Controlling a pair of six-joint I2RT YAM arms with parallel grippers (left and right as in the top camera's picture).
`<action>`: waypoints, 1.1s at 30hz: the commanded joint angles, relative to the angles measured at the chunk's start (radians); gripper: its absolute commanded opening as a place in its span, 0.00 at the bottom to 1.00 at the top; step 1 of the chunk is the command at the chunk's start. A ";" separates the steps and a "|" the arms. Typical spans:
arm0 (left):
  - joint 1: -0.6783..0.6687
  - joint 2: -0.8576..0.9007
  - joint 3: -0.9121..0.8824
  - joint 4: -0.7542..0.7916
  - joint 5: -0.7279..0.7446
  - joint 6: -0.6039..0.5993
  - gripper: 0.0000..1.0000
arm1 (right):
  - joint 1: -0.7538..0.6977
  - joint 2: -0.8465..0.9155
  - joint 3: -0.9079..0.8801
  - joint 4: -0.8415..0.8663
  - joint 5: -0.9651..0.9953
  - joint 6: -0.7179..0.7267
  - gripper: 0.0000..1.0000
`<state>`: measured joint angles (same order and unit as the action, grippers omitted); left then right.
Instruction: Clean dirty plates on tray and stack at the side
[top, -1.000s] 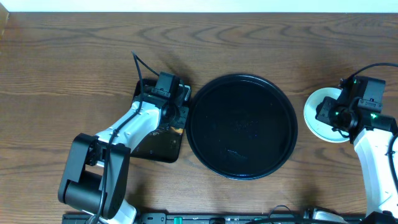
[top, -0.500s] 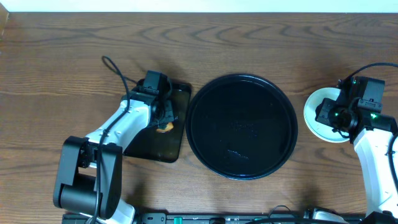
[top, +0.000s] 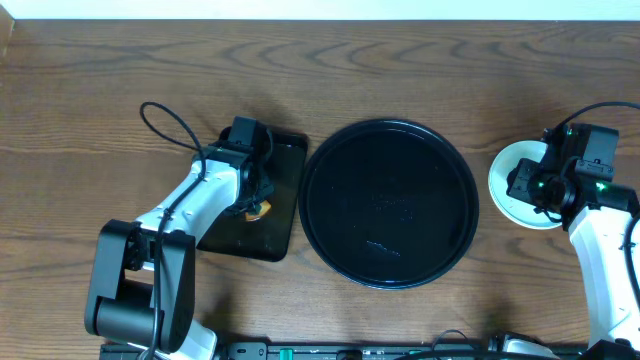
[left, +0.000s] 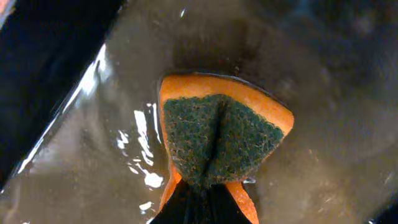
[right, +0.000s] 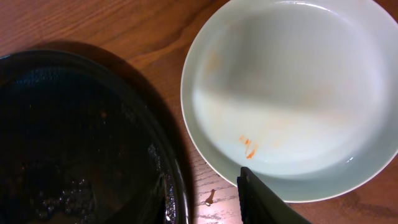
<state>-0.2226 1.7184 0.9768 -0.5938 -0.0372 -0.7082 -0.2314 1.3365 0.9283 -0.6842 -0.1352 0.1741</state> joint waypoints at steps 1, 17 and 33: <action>0.005 -0.018 0.014 -0.037 -0.027 -0.179 0.07 | 0.024 -0.016 0.005 -0.002 -0.005 -0.015 0.36; 0.024 -0.017 0.015 0.288 -0.046 0.364 0.07 | 0.024 -0.016 0.005 -0.010 -0.005 -0.015 0.36; 0.161 -0.006 0.014 0.248 -0.054 0.356 0.08 | 0.024 -0.016 0.005 -0.016 -0.005 -0.015 0.36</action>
<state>-0.0795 1.7184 0.9779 -0.3332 -0.0635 -0.3645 -0.2153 1.3365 0.9283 -0.6975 -0.1383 0.1738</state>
